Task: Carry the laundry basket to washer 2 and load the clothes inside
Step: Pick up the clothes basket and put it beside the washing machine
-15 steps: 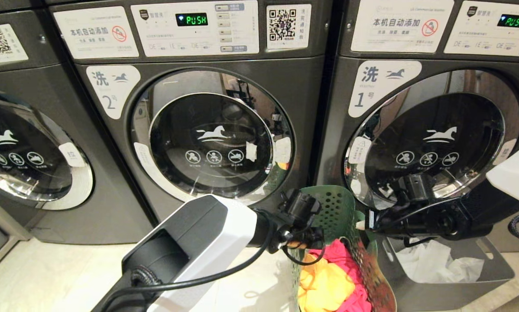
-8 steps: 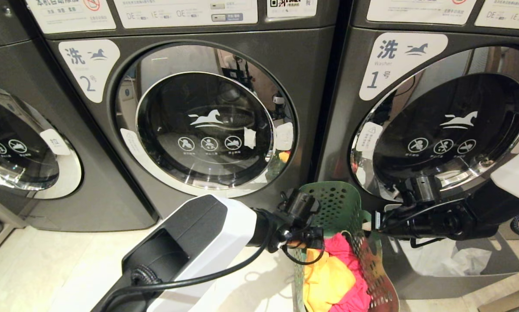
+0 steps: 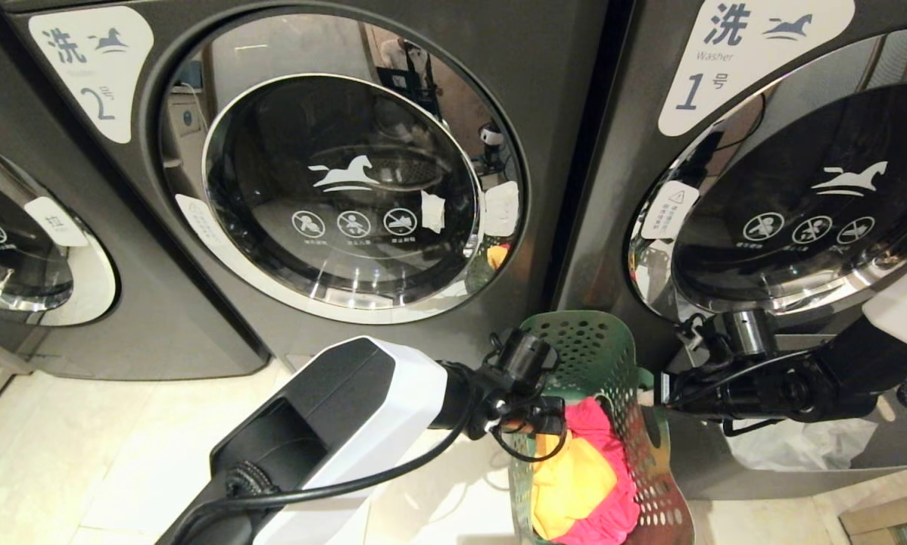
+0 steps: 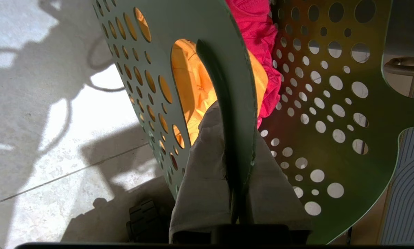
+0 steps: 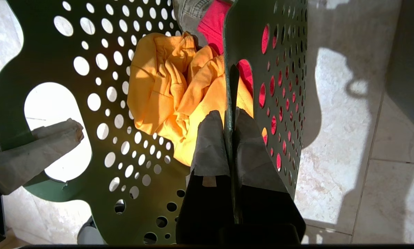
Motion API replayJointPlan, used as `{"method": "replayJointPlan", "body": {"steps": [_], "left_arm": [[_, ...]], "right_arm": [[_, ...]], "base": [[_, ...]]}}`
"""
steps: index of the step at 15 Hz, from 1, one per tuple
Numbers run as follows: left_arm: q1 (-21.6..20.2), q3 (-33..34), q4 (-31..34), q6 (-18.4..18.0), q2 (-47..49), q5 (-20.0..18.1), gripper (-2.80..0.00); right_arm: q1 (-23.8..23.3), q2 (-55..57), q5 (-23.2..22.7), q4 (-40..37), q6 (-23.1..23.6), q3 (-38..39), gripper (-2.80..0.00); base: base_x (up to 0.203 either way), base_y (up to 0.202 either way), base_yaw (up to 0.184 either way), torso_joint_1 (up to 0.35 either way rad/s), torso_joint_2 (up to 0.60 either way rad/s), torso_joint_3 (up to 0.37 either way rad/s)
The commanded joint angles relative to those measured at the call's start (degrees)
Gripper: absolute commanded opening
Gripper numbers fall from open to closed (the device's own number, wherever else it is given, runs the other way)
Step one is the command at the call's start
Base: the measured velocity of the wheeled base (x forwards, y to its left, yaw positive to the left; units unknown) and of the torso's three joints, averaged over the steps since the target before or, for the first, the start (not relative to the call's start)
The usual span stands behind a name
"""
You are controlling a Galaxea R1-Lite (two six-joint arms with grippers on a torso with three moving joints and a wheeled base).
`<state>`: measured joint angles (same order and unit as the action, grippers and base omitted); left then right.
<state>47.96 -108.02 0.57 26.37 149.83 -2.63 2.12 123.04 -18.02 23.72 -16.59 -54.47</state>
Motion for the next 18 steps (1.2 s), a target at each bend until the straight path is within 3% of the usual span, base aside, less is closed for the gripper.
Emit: {"method": "replayJointPlan", "body": {"steps": [1,9,14,17,18], "left_arm": [[0.03,0.0,0.04,0.17,-0.16,0.0,-2.8],[0.38,0.09,1.43,-1.64,-0.31,4.57,-2.8],[0.73,0.09,3.46,-3.39,-1.43,5.25,-2.8],[1.23,0.09,1.62,-3.16,0.12,11.25,-2.8],[1.35,0.09,1.45,-3.11,0.35,11.39,-2.8]], "right_arm": [[0.08,-0.08,-0.18,0.1,-0.11,0.15,-2.8],[0.08,0.26,-0.26,0.1,-0.25,-0.09,-2.8],[0.08,0.61,-0.26,0.1,-0.2,-0.53,-2.8],[0.08,0.8,-0.26,0.1,-0.28,-0.73,-2.8],[0.08,0.89,-0.26,0.1,-0.28,-0.73,-2.8]], "base": [[0.0,0.0,0.0,0.002,0.01,-0.206],[0.0,0.0,0.0,0.002,0.0,-0.076],[0.176,0.0,0.0,0.0,0.0,0.003],[0.151,0.0,-0.001,0.0,0.0,0.001],[0.0,0.0,0.0,0.0,0.0,0.0]]}}
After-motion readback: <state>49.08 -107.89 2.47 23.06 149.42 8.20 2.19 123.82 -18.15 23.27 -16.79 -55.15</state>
